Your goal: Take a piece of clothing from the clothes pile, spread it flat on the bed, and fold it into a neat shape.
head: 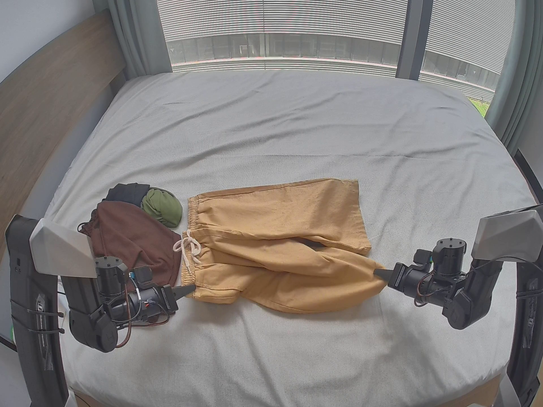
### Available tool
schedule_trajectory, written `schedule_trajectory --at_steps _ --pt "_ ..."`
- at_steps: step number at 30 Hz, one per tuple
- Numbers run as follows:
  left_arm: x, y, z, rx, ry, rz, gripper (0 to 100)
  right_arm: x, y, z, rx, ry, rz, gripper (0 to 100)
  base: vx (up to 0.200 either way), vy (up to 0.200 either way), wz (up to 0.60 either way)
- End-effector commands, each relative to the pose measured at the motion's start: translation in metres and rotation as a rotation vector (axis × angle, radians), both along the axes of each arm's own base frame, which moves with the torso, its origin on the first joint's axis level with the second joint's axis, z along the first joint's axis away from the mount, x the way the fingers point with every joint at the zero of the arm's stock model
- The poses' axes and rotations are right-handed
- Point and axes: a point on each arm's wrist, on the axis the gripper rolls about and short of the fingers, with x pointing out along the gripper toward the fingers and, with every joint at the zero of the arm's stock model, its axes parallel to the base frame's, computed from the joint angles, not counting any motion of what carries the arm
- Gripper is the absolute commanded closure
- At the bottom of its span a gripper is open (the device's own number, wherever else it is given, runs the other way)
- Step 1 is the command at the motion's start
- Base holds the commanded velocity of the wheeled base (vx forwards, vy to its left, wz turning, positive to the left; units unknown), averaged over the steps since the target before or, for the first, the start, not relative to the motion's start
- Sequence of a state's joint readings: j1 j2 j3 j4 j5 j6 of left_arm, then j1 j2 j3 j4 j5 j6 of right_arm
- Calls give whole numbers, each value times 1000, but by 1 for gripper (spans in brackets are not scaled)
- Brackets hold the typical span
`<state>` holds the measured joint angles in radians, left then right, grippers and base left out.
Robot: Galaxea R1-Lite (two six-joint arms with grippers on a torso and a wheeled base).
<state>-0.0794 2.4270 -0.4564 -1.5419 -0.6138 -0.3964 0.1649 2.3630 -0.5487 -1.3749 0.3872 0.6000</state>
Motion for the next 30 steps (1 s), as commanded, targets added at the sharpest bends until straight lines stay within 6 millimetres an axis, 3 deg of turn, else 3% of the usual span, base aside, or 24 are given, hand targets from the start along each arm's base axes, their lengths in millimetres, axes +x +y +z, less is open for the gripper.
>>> schedule_trajectory --at_steps 1,7,23,24,30 --pt "-8 5 7 3 4 11 100 1 -12 9 -16 -13 -27 100 0 0 0" --pt "-9 10 4 4 19 26 100 2 -18 6 -38 13 -37 100 0 0 0" --pt "-7 7 -9 21 35 10 100 11 -11 -2 -26 -50 -17 100 0 0 0" --pt "-7 7 -9 21 33 10 100 12 -11 -1 -26 -55 -17 0 0 0 0" --pt "-7 7 -9 24 32 7 100 2 -10 -6 -25 -10 4 0 0 0 0"
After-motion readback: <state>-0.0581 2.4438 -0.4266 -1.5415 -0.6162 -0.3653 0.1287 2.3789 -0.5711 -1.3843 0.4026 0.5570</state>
